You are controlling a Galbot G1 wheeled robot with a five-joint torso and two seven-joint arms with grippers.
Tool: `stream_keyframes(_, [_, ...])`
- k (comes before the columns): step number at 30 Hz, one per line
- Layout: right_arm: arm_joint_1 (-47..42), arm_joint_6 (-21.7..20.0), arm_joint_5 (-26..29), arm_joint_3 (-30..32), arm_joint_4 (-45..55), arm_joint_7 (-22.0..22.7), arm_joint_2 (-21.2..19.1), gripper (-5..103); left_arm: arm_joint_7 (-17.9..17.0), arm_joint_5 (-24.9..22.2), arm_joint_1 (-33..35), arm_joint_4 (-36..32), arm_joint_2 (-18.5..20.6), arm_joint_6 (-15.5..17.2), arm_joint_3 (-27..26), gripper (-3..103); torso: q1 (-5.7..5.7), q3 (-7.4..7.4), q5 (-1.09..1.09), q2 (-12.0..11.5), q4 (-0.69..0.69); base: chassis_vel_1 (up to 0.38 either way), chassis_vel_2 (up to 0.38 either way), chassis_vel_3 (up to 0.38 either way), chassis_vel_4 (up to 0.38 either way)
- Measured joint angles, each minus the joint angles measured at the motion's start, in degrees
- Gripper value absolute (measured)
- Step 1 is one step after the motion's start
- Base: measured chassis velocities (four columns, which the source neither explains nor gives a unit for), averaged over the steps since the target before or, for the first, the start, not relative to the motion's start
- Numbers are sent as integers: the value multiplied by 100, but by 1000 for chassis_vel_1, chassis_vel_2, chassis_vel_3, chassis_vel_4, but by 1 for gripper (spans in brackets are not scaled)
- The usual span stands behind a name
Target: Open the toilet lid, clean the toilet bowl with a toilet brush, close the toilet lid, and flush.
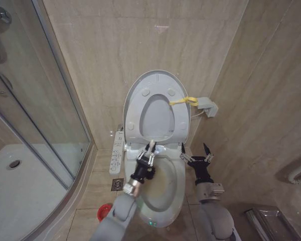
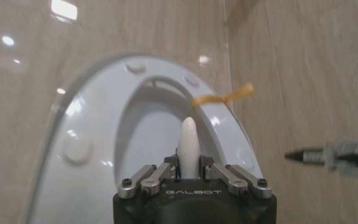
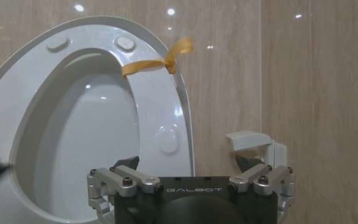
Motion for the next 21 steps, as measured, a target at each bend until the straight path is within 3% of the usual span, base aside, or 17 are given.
stream_keyframes(5, [0, 0, 0, 0, 0, 0, 0, 100, -103, 96, 689, -864, 224, 92, -183, 21, 0, 0, 1, 0, 0, 0, 0, 0, 0])
stream_keyframes(9, [0, 0, 0, 0, 0, 0, 0, 100, -261, 468, 1478, -1621, 308, 100, -415, 21, 0, -1, 0, 0, 0, 0, 0, 0, 0])
stream_keyframes(14, [0, 0, 0, 0, 0, 0, 0, 100, -398, 916, 2159, -2109, 286, 5, -840, 21, -1, 0, 1, 0, 0, 0, 0, 0, 0])
stream_keyframes(21, [0, 0, 0, 0, 0, 0, 0, 100, -553, 982, 2803, -2423, 247, -91, -1233, 21, -1, 0, 1, 0, 0, 0, 0, 0, 0])
